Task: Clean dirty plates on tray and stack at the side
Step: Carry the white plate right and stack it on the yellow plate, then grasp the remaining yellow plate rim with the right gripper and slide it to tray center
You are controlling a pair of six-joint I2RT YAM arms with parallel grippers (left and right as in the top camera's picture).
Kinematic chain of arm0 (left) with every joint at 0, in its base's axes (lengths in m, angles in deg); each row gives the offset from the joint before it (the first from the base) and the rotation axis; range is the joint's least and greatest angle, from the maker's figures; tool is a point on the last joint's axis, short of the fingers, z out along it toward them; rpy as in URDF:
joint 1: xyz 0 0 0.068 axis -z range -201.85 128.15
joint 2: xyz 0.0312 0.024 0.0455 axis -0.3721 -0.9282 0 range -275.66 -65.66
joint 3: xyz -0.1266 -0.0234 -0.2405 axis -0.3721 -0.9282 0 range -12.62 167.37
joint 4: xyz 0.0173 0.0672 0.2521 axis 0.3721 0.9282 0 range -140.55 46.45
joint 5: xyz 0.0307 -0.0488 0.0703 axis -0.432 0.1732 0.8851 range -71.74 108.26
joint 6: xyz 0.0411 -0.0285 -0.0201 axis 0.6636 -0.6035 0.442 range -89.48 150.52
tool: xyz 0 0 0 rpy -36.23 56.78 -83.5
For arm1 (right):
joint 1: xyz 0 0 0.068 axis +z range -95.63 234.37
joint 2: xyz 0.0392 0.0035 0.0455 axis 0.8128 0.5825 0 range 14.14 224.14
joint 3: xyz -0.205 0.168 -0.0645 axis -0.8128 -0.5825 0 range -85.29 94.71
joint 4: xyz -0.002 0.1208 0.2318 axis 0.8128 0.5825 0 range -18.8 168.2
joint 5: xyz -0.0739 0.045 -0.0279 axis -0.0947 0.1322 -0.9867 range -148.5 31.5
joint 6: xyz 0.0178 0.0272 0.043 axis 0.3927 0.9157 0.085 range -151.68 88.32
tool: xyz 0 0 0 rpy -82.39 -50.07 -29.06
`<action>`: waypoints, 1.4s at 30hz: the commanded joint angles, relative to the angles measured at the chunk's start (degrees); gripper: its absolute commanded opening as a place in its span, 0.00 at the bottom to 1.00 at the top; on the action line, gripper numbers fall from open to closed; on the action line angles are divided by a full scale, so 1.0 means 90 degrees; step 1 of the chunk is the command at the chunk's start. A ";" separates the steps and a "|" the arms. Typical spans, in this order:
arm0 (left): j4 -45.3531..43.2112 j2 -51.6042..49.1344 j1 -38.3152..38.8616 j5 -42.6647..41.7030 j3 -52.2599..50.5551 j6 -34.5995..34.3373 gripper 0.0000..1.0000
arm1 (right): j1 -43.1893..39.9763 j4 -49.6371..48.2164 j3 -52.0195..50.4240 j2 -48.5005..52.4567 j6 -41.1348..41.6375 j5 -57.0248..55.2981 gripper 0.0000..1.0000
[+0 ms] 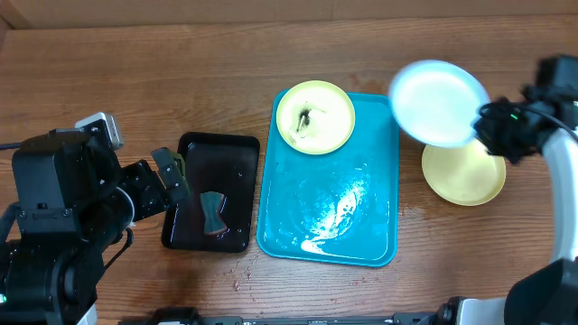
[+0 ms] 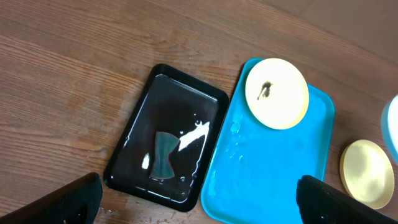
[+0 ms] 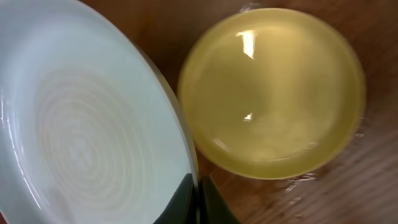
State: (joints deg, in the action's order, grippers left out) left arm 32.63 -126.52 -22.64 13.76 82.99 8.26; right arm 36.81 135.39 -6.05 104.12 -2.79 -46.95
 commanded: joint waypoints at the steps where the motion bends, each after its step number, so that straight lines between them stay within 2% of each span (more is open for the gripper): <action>1: -0.0005 0.0015 -0.0034 0.0049 0.0078 0.0097 1.00 | -0.0595 -0.0143 -0.0692 0.0114 0.0032 -0.0304 0.04; 6: -0.0005 0.0015 -0.0034 0.0049 0.0078 0.0097 1.00 | -0.1090 -0.0619 -0.1715 0.0172 0.0036 -0.0301 0.04; 9: -0.0007 0.0015 -0.0034 0.0049 0.0078 0.0097 1.00 | -0.1239 -0.0568 -0.1834 0.0172 0.0032 -0.0304 0.06; 10: -0.0007 0.0015 -0.0034 0.0051 0.0078 0.0097 1.00 | -0.1273 -0.0449 -0.1656 0.0143 0.0029 -0.0170 0.31; 13: -0.0007 0.0015 -0.0034 0.0051 0.0078 0.0100 1.00 | -0.1166 -0.0092 -0.1008 0.0056 -0.0447 0.0350 0.40; 19: -0.0007 0.0015 -0.0034 0.0051 0.0078 0.0100 1.00 | -0.0085 0.0359 0.0512 -0.0214 -0.1766 0.0974 0.41; 24: -0.0007 0.0015 -0.0034 0.0049 0.0078 0.0100 0.99 | 0.1362 -0.0352 0.0770 -0.0219 -0.2142 0.1037 0.41; 28: -0.0005 0.0015 -0.0034 0.0049 0.0075 0.0102 1.00 | 0.2540 -0.1212 0.0597 0.0083 -0.2244 0.0124 0.52; 31: -0.0005 0.0015 -0.0034 0.0049 0.0073 0.0102 1.00 | 0.3167 -0.1749 0.0486 0.0517 -0.2244 -0.0709 0.54; 35: -0.0007 0.0012 -0.0034 0.0049 0.0073 0.0102 1.00 | 0.3582 -0.2526 0.0396 0.1409 -0.2246 -0.1333 0.58; 42: 0.0049 -0.0117 -0.0034 0.0049 0.0068 0.0104 1.00 | 0.3653 -0.3461 0.0398 0.2900 -0.2244 -0.0911 0.59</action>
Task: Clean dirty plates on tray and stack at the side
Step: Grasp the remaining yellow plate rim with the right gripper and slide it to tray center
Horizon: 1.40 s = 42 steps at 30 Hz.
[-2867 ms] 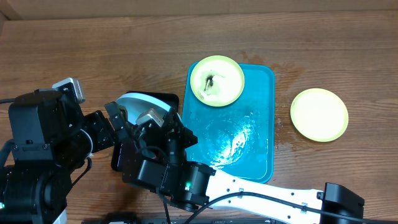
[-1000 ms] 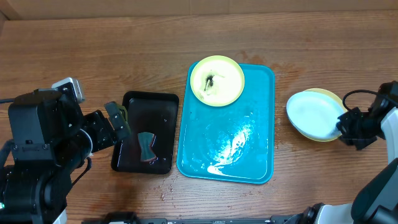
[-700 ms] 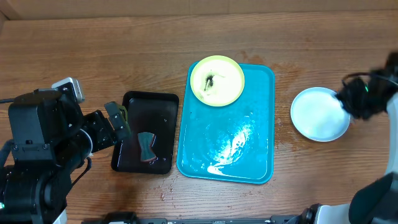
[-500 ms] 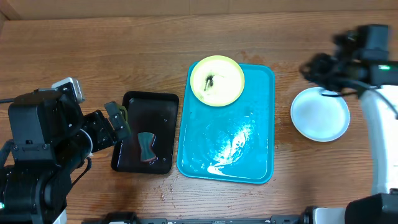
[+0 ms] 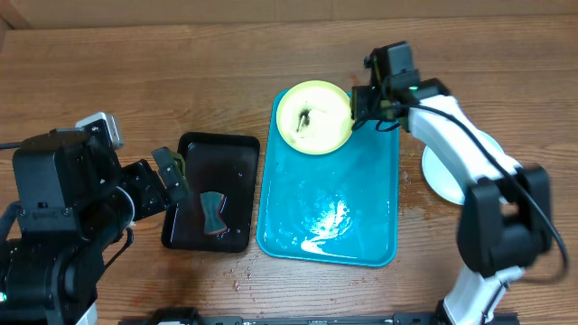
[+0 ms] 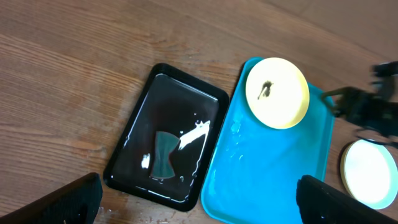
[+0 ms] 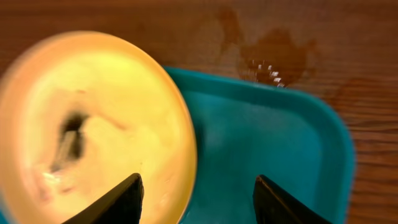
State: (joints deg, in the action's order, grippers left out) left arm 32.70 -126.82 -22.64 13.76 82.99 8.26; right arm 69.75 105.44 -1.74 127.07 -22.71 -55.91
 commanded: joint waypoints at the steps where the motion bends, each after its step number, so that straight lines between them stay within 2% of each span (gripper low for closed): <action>1: 0.0063 -0.0114 -0.0034 0.0046 0.0068 0.0104 1.00 | -0.0007 -0.0194 -0.0080 0.0476 -0.0029 0.0262 0.57; 4: 0.0109 -0.0219 -0.0034 0.0044 0.0068 0.0102 1.00 | -0.0007 -0.0287 -0.0080 0.0634 -0.0027 0.0753 0.35; 5: 0.0112 -0.0294 -0.0034 0.0041 0.0068 0.0104 1.00 | -0.0005 -0.0296 -0.0080 0.0634 -0.0010 0.0845 0.20; 6: 0.0112 -0.0330 -0.0034 0.0041 0.0068 0.0104 1.00 | -0.0007 -0.0274 -0.0073 0.0634 0.0029 0.0843 0.12; 8: 0.0134 -0.0413 -0.0034 0.0041 0.0068 0.0121 1.00 | -0.0007 -0.0199 -0.0061 0.0631 0.0194 0.0843 0.04; 13: 0.0381 -0.0532 -0.0034 -0.0002 0.0068 0.0340 1.00 | -0.0087 0.0476 0.0051 0.0223 0.0362 0.0753 0.04; 15: 0.0471 -0.0537 -0.0034 0.0000 0.0068 0.0483 0.95 | -0.0124 0.0738 0.0058 -0.0214 0.0364 0.0685 0.04; 19: 0.0491 -0.0520 -0.0034 0.0068 0.0068 0.0532 0.95 | -0.0126 0.1314 0.0058 -0.1195 0.0389 0.0668 0.04; 24: 0.0593 -0.0568 -0.0034 0.0075 -0.0083 0.0624 0.95 | -0.0107 0.2628 0.0056 -0.2171 0.0707 0.0651 0.04; 27: 0.0546 -0.0576 -0.0034 0.0124 -0.0447 0.0619 0.95 | -0.0024 0.3602 -0.0007 -0.2263 0.0848 0.0665 0.04; 29: 0.0471 -0.0578 -0.0034 0.0197 -0.0823 0.0614 0.95 | 0.0126 0.3859 -0.0323 -0.2254 0.0845 0.0673 0.04; 32: 0.0299 -0.0583 -0.0034 0.0209 -0.1426 0.0612 0.95 | 0.0386 0.3466 -0.1078 -0.2254 0.0979 0.0673 0.04; 36: -0.0177 -0.0675 -0.0032 0.0211 -0.2327 0.0593 0.93 | 0.0631 0.1977 -0.2346 -0.2254 0.1406 0.0670 0.04; 39: -0.0576 -0.0840 -0.0034 0.0214 -0.2951 0.0440 0.89 | 0.0614 0.1180 -0.2941 -0.2254 0.1872 0.0648 0.04; 42: -0.0984 -0.1134 -0.0032 0.0214 -0.3602 0.0245 0.82 | 0.0537 0.0889 -0.3196 -0.2251 0.2038 0.0573 0.04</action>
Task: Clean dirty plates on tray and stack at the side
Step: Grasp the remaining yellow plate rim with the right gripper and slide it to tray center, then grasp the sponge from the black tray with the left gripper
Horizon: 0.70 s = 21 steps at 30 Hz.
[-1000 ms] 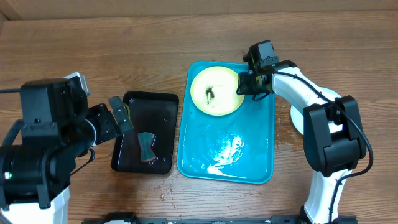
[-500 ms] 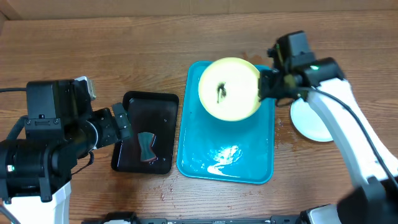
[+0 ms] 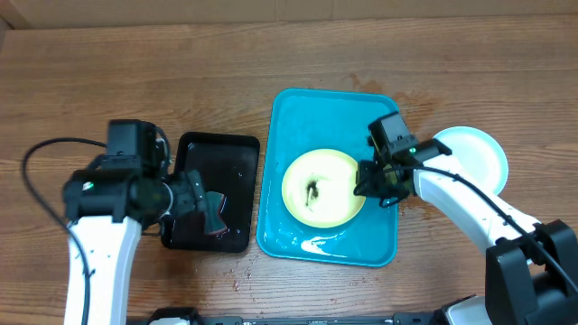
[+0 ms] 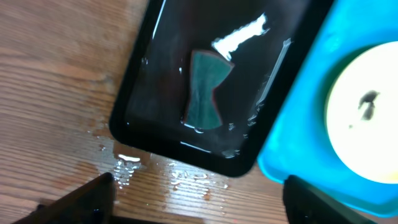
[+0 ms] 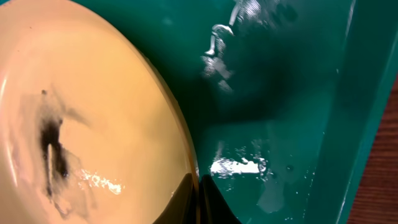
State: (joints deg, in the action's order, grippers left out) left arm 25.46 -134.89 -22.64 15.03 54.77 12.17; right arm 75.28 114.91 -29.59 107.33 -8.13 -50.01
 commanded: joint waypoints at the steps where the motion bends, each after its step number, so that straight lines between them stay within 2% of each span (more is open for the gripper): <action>1: -0.0379 -0.0369 -0.0024 0.0073 -0.0692 -0.0291 0.80 | -0.0083 -0.0151 -0.0107 -0.0058 0.0413 -0.0109 0.04; 2: -0.0576 -0.0493 -0.0007 0.0068 -0.0872 -0.0340 0.79 | -0.0087 -0.0155 -0.0107 -0.0061 0.0410 -0.0126 0.04; 5: -0.1180 -0.0945 0.0109 0.0075 -0.1280 -0.0357 0.74 | -0.0087 -0.0182 -0.0097 -0.0063 0.0265 -0.0126 0.33; 6: -0.1311 -0.1083 0.0151 0.0078 -0.1350 -0.0396 0.74 | -0.0087 -0.0160 -0.0075 -0.0068 0.0214 -0.0114 0.36; 8: -0.1610 -0.1433 0.0260 0.0083 -0.1455 -0.0420 0.69 | -0.0087 -0.0066 0.0010 -0.0090 0.0168 -0.0102 0.36; 10: -0.1940 -0.1802 0.0389 0.0078 -0.1503 -0.0420 0.59 | -0.0085 0.0053 0.0119 -0.0168 0.0075 -0.0100 0.36; 13: -0.2254 -0.2329 0.0551 0.0185 -0.1508 -0.0493 0.40 | -0.0085 0.0243 0.0257 -0.0379 0.0027 -0.0100 0.36; 15: -0.2378 -0.2681 0.0614 0.0318 -0.1508 -0.0648 0.33 | -0.0085 0.0355 0.0306 -0.0551 0.0024 -0.0100 0.37; 19: -0.2635 -0.3291 0.0653 0.0376 -0.1508 -0.0678 0.07 | -0.0085 0.0522 0.0311 -0.0906 0.0024 -0.0102 0.37; 21: -0.2747 -0.3487 0.0653 0.0223 -0.1503 -0.0673 0.04 | -0.0085 0.0583 0.0311 -0.1052 0.0022 -0.0102 0.38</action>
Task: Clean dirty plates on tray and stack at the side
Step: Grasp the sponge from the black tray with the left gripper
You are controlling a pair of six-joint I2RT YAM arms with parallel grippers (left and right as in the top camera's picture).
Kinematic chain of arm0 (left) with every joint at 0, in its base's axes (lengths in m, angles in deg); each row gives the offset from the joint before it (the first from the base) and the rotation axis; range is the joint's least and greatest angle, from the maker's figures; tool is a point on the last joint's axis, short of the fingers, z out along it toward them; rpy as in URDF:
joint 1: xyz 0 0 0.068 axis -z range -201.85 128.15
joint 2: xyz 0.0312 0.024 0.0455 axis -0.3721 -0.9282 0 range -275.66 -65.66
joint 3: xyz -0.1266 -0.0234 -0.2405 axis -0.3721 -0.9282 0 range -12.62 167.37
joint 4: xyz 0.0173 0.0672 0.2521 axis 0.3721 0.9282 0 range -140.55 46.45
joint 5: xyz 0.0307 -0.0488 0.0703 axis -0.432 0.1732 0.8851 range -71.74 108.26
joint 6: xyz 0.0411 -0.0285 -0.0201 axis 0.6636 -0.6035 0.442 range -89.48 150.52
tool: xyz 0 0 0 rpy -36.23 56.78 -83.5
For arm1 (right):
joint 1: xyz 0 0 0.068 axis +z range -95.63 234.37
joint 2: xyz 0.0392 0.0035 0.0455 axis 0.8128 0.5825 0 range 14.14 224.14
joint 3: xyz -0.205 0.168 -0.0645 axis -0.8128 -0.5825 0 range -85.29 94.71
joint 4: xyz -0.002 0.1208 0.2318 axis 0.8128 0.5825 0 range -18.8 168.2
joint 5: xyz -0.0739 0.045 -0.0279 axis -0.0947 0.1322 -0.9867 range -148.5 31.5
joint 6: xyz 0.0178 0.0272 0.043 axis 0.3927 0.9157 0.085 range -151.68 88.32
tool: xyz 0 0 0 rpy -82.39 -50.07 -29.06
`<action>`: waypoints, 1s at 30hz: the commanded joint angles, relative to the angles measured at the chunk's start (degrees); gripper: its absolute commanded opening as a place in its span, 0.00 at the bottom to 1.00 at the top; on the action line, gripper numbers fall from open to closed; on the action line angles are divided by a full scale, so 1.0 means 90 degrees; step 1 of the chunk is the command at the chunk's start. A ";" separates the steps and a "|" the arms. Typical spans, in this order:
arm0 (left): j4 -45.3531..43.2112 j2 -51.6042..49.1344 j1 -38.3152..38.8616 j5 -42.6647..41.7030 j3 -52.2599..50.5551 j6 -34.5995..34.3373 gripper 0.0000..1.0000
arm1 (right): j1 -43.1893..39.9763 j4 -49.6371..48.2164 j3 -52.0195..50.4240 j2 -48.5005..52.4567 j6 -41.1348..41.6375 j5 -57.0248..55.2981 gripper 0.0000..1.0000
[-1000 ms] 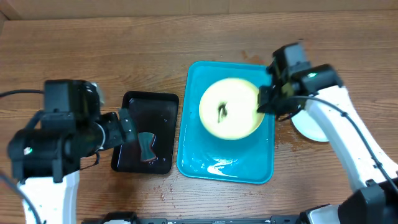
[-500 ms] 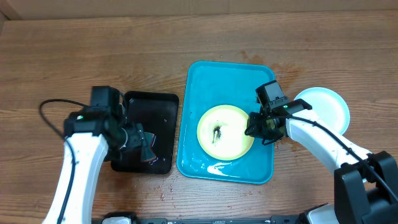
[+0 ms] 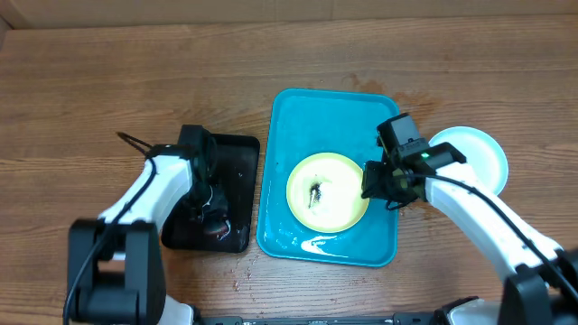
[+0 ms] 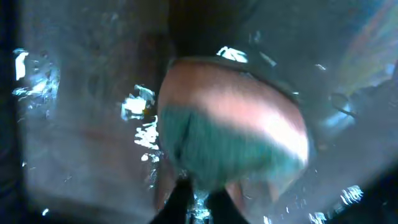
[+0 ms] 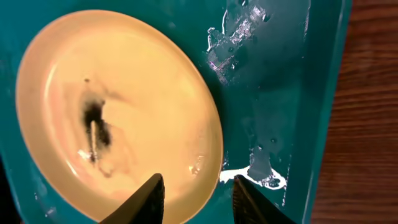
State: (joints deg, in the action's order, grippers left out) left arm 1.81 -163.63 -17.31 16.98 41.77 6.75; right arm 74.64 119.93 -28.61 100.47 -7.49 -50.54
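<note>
A dirty yellow plate (image 3: 339, 185) with a dark smear (image 5: 93, 121) lies flat in the middle of the wet blue tray (image 3: 334, 108). My right gripper (image 5: 199, 199) stands open at the plate's right rim (image 5: 214, 143), one finger on either side. In the black water tray (image 3: 237, 153) lies a green and pink sponge (image 4: 230, 143). My left gripper (image 4: 198, 202) is down in that tray, shut on the sponge's near edge. In the overhead view the left gripper (image 3: 209, 206) covers most of the sponge.
A clean white plate (image 3: 470, 158) sits at the right of the blue tray on the wooden table (image 3: 108, 90). Water is spilled on the blue tray's floor (image 5: 249, 37) and by the black tray's front edge.
My right gripper has let go of the yellow plate's rim and stands open. My left gripper, then open above the black tray, is now down in it and shut on the sponge.
First my right gripper held the white plate over a yellow plate at the side. Then the white plate lay on it, and the gripper was open at the dirty plate at the tray's far end. Later it gripped that plate, now mid-tray; now released, left holds sponge.
</note>
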 commanded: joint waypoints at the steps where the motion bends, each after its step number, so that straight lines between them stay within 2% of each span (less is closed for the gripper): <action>1: -0.0117 -0.0311 0.0061 -0.0032 -0.0041 -0.0070 0.04 | -0.0015 0.0032 0.0202 -0.0333 -0.0070 -0.0044 0.38; 9: 0.0794 0.0211 0.0053 -0.0024 0.1103 -0.0027 0.04 | -0.0015 0.0102 0.0202 -0.0413 -0.0068 -0.0046 0.38; 12: 0.0833 0.0430 0.0119 -0.0053 0.1404 0.0000 0.04 | -0.0015 0.0085 0.0202 -0.0413 -0.0066 -0.0046 0.39; 20: -0.0138 -0.0075 0.0641 0.0503 0.0729 -0.0102 0.04 | -0.0017 0.0148 0.0199 -0.0413 -0.0063 -0.0046 0.41; 23: -0.0432 -0.0517 0.0682 0.0517 0.0576 -0.0104 0.04 | -0.0017 0.0185 0.0199 -0.0413 0.0002 -0.0046 0.45; 27: -0.0418 -0.1008 0.0663 0.0481 0.0600 -0.0070 0.04 | -0.0017 0.0202 0.0199 -0.0413 0.0335 -0.0046 0.46; 30: -0.0010 -0.1061 0.0653 0.0474 0.0862 -0.0056 0.04 | -0.0017 0.0204 0.0199 -0.0413 0.0369 -0.0046 0.45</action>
State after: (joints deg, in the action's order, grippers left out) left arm -0.83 -169.75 -11.17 20.21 49.00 6.66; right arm 74.64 121.86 -28.39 97.78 -5.81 -50.56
